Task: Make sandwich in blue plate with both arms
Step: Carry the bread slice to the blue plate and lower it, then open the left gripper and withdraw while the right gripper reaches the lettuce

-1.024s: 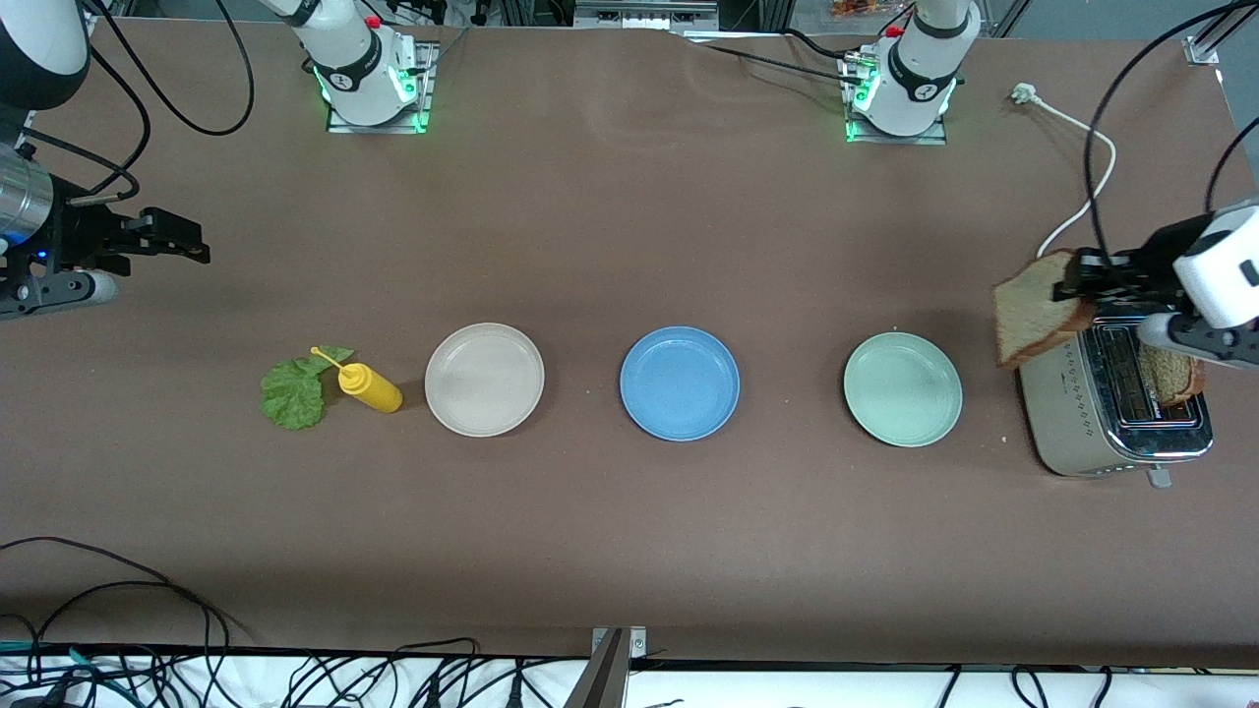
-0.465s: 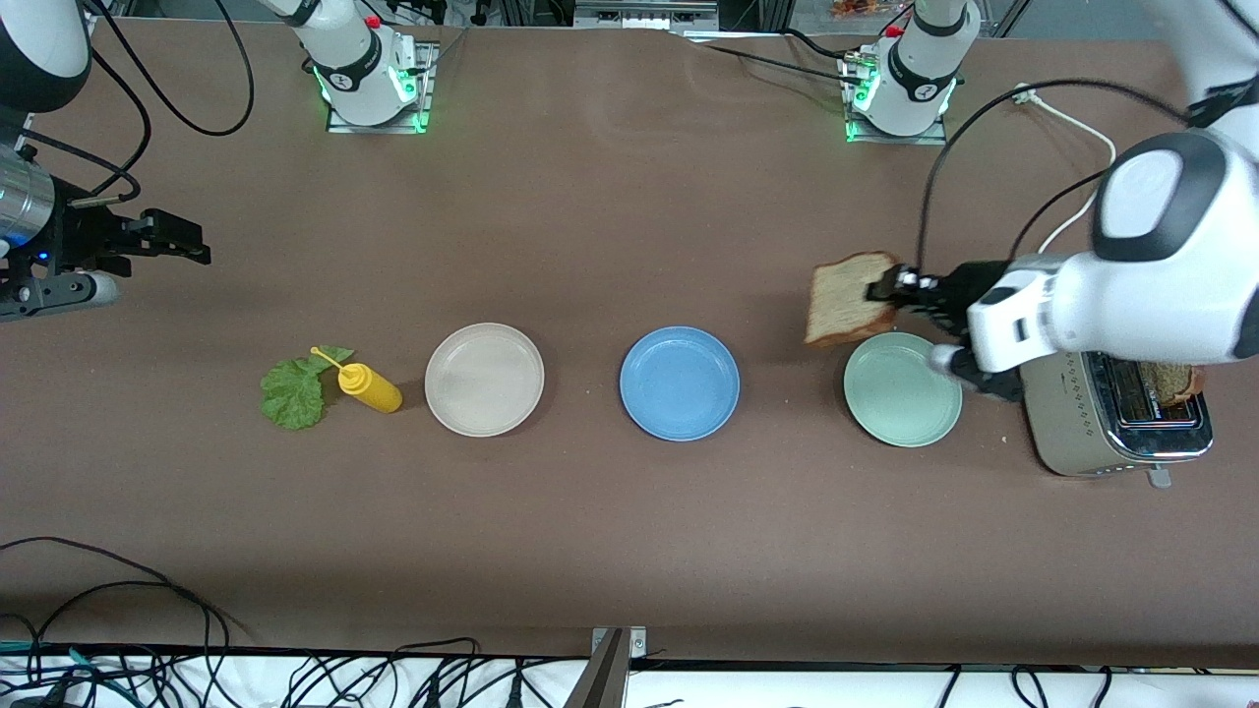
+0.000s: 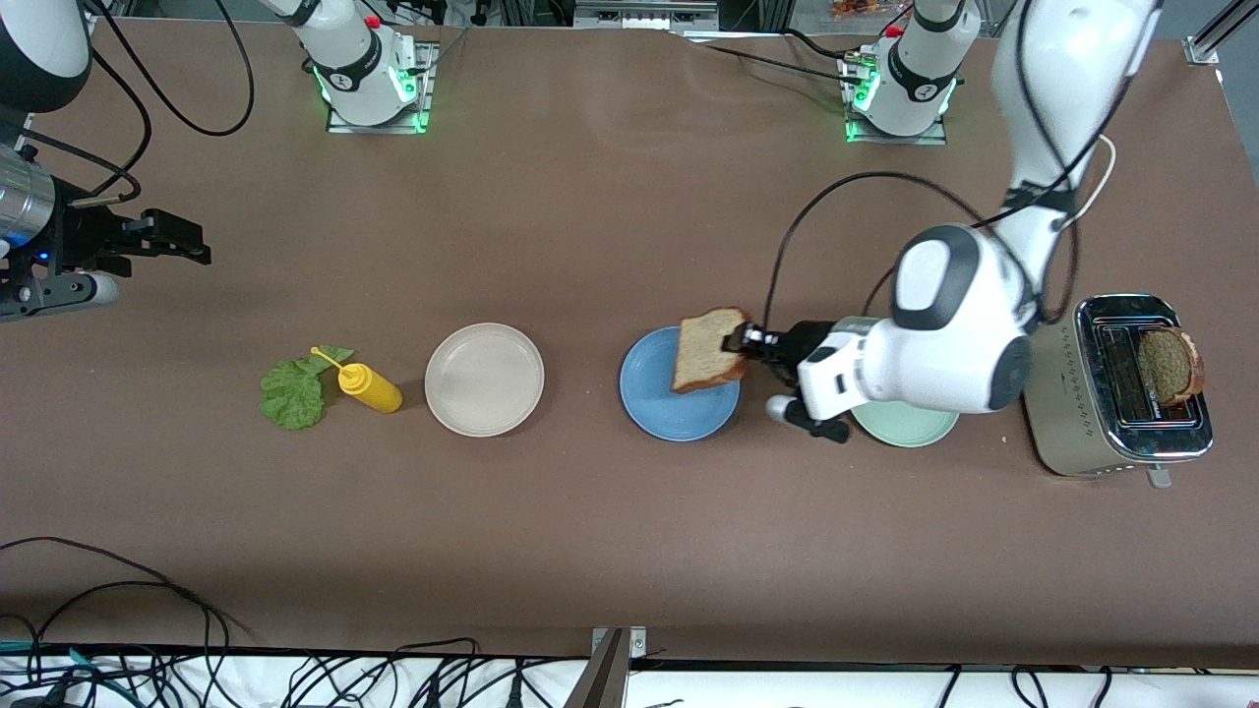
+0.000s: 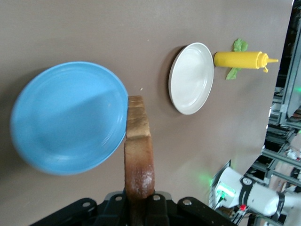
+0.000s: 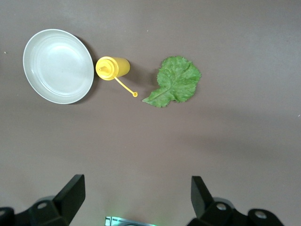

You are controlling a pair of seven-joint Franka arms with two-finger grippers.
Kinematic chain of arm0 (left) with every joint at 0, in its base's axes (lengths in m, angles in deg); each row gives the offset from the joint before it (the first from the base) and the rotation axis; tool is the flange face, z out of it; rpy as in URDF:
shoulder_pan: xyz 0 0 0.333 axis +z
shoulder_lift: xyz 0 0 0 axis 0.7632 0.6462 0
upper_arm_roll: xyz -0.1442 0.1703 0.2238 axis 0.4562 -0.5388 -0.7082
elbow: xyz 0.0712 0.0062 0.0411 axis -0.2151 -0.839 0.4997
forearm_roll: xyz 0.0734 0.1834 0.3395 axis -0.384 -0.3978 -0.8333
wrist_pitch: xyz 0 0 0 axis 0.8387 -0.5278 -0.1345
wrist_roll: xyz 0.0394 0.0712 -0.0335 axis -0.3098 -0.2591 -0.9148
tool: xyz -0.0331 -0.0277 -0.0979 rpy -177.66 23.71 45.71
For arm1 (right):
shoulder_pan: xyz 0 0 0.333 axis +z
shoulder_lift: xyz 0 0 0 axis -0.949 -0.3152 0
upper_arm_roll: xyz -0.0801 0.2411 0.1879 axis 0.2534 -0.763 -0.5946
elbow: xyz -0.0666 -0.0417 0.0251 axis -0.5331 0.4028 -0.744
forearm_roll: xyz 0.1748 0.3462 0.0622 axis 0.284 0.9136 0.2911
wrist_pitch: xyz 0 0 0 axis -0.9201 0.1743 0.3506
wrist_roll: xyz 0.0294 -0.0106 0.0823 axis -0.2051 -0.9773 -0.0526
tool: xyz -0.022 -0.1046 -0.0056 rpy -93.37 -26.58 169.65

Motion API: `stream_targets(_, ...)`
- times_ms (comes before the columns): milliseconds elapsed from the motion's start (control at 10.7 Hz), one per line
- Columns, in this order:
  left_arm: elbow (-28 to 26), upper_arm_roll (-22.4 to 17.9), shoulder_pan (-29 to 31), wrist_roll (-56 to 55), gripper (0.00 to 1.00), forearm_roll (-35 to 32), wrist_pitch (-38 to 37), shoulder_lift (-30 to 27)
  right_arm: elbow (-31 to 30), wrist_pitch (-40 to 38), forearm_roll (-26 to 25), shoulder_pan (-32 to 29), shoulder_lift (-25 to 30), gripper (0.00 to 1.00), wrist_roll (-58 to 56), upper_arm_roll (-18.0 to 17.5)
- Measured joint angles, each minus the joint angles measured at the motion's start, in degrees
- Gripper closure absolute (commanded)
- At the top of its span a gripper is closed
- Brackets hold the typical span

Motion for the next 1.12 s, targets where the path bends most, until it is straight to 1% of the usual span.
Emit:
stream_targets(186,0.0,0.0,-1.6,4.3,1.0,2.5,5.0,4.8,0.0,0.0,0.0,0.0,-0.1,0.0,0.0,0.0)
stream_targets(372,0.0,-0.3,-1.3,8.8,1.0,6.5,6.7,8.5,0.0,0.3,0.0,0.0,-0.4,0.0,0.0,0.0)
stream_targets(465,0.1,-0.3,-1.2,10.4,1.0,7.2,7.3,10.0,0.0,0.7,0.0,-0.1,-0.7,0.0,0.0,0.0)
stream_targets(745,0.1,-0.4,-1.1,13.0,1.0,7.3,7.5,11.6,-0.1,3.7,0.0,-0.7,-3.6,0.0,-3.0,0.4)
stream_targets(838,0.1,-0.3,-1.1,13.2,0.91,7.3,7.5,12.3,-0.1,5.2,0.0,-1.0,-4.9,0.0,-3.8,0.5)
stream_targets(931,0.1,-0.3,-1.1,13.4,0.01,7.3,7.6,13.0,-0.1,7.3,0.0,-1.5,-6.2,0.0,-4.2,0.6)
stream_targets(1117,0.1,-0.4,-0.8,13.6,0.0,7.4,7.6,14.0,-0.1,12.0,0.0,-3.1,-9.1,0.0,-6.2,0.6)
